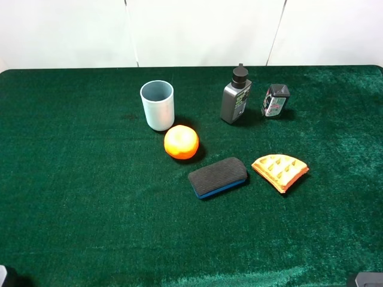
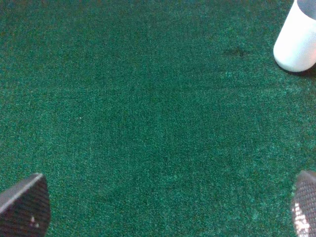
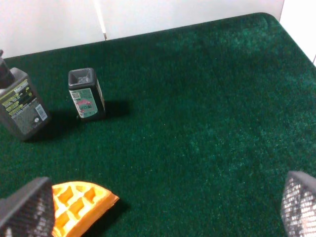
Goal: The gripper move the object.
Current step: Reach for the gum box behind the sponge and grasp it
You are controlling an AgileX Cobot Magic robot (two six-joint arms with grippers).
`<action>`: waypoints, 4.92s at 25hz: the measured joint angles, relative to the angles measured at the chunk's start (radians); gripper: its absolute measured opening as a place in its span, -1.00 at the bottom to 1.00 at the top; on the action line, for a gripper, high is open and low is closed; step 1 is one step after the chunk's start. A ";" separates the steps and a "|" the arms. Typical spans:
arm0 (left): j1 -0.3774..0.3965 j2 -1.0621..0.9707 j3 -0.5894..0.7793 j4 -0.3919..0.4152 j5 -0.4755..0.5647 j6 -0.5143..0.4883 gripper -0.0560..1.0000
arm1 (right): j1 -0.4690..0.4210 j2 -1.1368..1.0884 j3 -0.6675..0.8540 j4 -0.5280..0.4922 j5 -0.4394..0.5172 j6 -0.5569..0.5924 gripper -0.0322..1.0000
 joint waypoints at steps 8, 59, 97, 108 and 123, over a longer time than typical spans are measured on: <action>0.000 0.000 0.000 0.000 0.000 0.000 0.98 | 0.000 0.000 0.000 0.000 0.000 0.000 0.41; 0.000 0.000 0.000 0.000 0.000 0.000 0.98 | 0.056 0.833 -0.395 0.059 -0.016 -0.061 0.41; 0.000 0.000 0.000 0.000 0.000 0.000 0.98 | 0.233 1.753 -0.972 0.035 0.006 -0.079 0.41; 0.000 0.000 0.000 0.000 0.000 0.000 0.98 | 0.233 1.879 -0.989 0.075 -0.017 -0.085 0.41; 0.000 0.000 0.000 0.000 0.000 0.000 0.98 | 0.233 1.998 -0.989 0.137 -0.105 -0.125 0.41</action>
